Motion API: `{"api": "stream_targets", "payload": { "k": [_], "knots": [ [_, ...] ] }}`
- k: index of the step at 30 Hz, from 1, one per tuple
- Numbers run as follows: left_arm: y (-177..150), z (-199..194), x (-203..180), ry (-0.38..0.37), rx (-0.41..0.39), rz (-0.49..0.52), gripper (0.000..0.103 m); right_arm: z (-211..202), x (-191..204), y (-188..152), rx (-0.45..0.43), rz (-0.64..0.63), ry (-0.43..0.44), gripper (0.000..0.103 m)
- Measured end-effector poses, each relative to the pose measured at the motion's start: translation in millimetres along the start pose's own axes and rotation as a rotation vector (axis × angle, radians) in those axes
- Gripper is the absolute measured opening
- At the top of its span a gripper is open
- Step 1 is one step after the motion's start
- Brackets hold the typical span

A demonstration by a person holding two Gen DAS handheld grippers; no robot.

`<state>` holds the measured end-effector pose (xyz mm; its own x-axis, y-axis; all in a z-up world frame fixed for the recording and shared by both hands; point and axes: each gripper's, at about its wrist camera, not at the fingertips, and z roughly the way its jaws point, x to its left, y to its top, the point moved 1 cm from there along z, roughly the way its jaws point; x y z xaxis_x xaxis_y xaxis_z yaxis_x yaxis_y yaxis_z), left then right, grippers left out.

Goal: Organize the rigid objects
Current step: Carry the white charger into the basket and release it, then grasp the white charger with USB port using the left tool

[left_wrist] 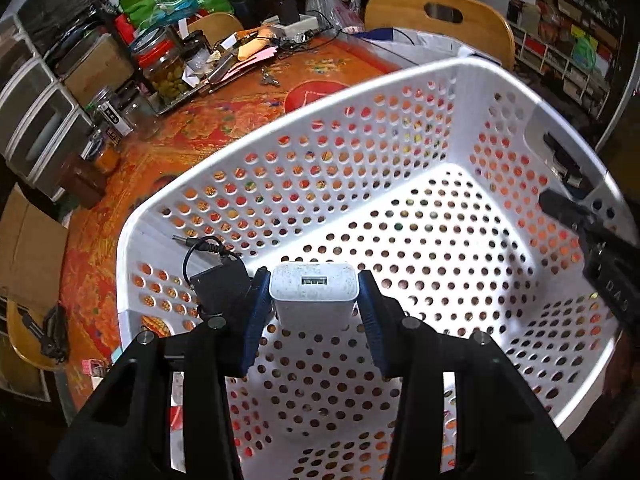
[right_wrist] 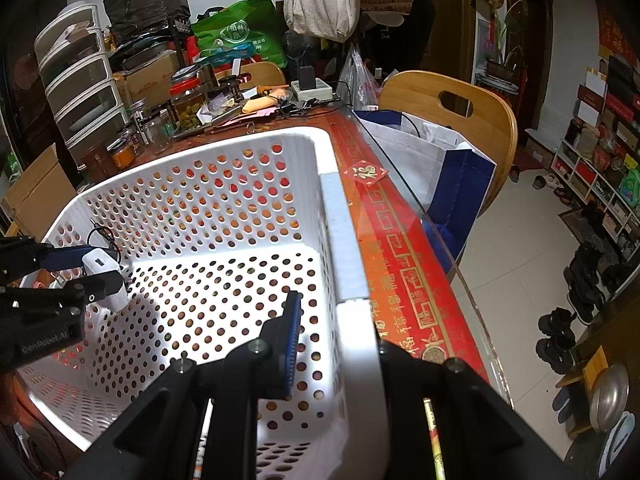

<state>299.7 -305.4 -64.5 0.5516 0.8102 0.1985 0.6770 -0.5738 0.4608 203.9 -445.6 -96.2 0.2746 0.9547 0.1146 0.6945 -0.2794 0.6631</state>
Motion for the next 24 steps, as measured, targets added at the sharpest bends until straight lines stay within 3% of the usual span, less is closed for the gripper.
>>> {"api": "stream_targets", "payload": {
  "k": [4, 6, 8, 11, 15, 17, 20, 24],
  "knots": [
    [-0.2, 2.0, 5.6, -0.035, 0.015, -0.010, 0.042, 1.0, 0.7, -0.6, 0.003, 0.001, -0.003, 0.016],
    [-0.5, -1.3, 5.7, -0.021, -0.006, 0.005, 0.059, 1.6, 1.0, -0.1, 0.005, 0.001, -0.007, 0.016],
    [-2.8, -12.3, 7.1, -0.003, -0.067, 0.025, 0.084, 2.0, 1.3, 1.1, 0.010, -0.002, -0.011, 0.016],
    [-16.3, -35.8, 21.5, 0.003, -0.157, 0.004, 0.088, 1.7, 1.5, 1.8, 0.013, -0.007, -0.014, 0.016],
    [-52.3, -75.1, 82.6, -0.034, -0.242, -0.133, 0.090, 1.6, 2.4, 2.1, 0.014, -0.011, -0.018, 0.016],
    [-79.1, -92.2, 124.2, 0.015, -0.282, -0.205, 0.103, 1.6, 2.4, 3.0, 0.015, -0.015, -0.019, 0.016],
    [-120.0, -94.5, 189.4, 0.168, -0.239, -0.314, 0.103, 2.0, 2.3, 3.2, 0.017, -0.024, -0.021, 0.016],
    [-175.2, -62.8, 272.5, 0.206, -0.129, -0.509, 0.103, 2.3, 2.6, 3.4, 0.012, -0.022, -0.021, 0.016]
  ]
}}
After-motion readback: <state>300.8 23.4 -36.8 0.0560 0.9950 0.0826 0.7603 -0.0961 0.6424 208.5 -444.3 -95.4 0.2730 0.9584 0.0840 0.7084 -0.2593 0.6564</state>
